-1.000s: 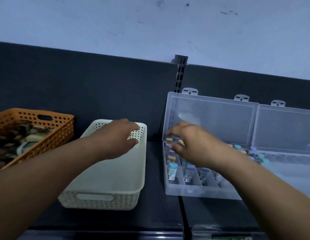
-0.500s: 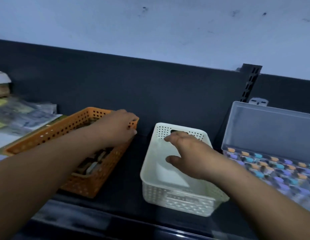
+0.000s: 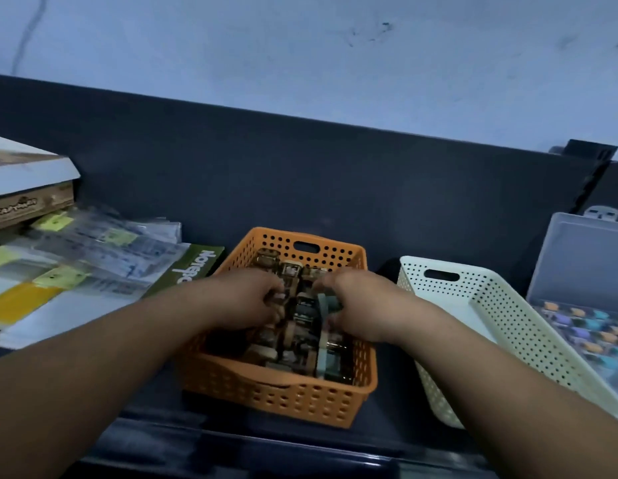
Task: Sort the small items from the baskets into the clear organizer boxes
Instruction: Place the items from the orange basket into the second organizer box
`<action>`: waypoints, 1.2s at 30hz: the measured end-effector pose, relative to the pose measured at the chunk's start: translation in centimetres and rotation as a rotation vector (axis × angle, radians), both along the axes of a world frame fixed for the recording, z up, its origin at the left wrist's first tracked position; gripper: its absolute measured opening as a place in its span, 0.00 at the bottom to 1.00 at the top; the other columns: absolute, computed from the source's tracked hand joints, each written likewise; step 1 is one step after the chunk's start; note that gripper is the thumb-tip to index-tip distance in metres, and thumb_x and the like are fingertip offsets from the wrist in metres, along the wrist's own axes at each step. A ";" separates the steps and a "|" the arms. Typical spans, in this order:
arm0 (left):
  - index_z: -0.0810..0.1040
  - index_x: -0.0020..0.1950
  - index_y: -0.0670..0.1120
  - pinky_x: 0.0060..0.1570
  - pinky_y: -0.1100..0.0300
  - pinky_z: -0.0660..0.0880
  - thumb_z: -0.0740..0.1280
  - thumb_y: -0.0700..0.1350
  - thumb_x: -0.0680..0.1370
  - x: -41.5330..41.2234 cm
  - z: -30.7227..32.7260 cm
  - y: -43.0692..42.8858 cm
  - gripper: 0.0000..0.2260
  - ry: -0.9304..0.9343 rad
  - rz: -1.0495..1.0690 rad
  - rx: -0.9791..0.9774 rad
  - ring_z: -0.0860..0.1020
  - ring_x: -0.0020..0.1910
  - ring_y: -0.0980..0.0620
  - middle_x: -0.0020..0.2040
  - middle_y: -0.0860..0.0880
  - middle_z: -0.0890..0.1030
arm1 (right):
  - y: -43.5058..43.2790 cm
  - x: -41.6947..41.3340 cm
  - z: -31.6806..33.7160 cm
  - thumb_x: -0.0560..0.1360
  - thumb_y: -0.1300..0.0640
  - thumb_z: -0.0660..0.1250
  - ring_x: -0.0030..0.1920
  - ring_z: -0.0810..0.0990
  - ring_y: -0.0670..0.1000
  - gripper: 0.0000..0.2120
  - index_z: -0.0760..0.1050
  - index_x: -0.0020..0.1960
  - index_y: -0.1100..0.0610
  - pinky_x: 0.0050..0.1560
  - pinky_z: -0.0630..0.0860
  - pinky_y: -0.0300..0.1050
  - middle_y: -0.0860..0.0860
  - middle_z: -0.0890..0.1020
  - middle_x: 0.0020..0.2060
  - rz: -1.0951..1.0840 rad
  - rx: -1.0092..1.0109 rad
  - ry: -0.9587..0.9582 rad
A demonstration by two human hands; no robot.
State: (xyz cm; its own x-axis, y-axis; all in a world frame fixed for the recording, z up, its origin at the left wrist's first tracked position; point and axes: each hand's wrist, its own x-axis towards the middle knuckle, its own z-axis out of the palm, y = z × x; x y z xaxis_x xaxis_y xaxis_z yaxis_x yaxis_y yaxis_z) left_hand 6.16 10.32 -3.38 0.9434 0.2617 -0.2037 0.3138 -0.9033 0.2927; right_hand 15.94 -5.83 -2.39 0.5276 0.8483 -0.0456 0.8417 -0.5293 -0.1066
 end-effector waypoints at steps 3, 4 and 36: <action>0.73 0.64 0.56 0.57 0.53 0.75 0.68 0.46 0.76 0.5 -0.4 0.0 0.17 0.007 -0.058 -0.101 0.76 0.55 0.53 0.58 0.54 0.77 | 1.2 0.3 -0.6 0.72 0.52 0.68 0.59 0.75 0.55 0.19 0.73 0.63 0.47 0.61 0.72 0.54 0.50 0.76 0.58 -0.033 -0.115 -0.094; 0.72 0.66 0.56 0.56 0.52 0.75 0.68 0.46 0.76 0.8 -0.4 -0.2 0.19 0.012 -0.069 -0.118 0.76 0.55 0.52 0.59 0.53 0.76 | 1.5 0.3 -0.9 0.72 0.53 0.68 0.60 0.74 0.56 0.21 0.72 0.64 0.47 0.62 0.71 0.55 0.51 0.76 0.59 -0.038 -0.144 -0.131; 0.76 0.48 0.48 0.29 0.60 0.73 0.56 0.50 0.81 2.9 2.9 -5.2 0.11 -0.443 0.098 -0.646 0.77 0.30 0.53 0.37 0.48 0.79 | -6.5 -2.8 1.2 0.72 0.61 0.65 0.48 0.77 0.38 0.20 0.70 0.61 0.48 0.50 0.74 0.30 0.40 0.78 0.49 -0.271 0.732 0.344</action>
